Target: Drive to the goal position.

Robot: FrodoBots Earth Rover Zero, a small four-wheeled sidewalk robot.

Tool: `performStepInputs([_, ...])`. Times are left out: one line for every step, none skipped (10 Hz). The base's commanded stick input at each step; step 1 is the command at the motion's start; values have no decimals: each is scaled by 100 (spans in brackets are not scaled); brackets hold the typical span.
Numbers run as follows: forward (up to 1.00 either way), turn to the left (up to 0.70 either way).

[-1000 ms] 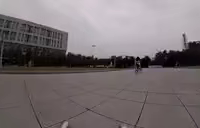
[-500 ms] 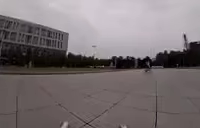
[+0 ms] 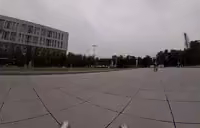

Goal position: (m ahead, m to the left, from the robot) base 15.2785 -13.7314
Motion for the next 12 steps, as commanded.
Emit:
performStepInputs([70, -34])
performStepInputs([70, -32])
performStepInputs([70, -25])
performStepInputs([70, -14])
performStepInputs([70, 0])
performStepInputs([70, 0])
performStepInputs([70, 0])
performStepInputs([70, 0])
performStepInputs([70, 0])
performStepInputs([70, 0])
performStepInputs([70, 0])
performStepInputs([70, 0])
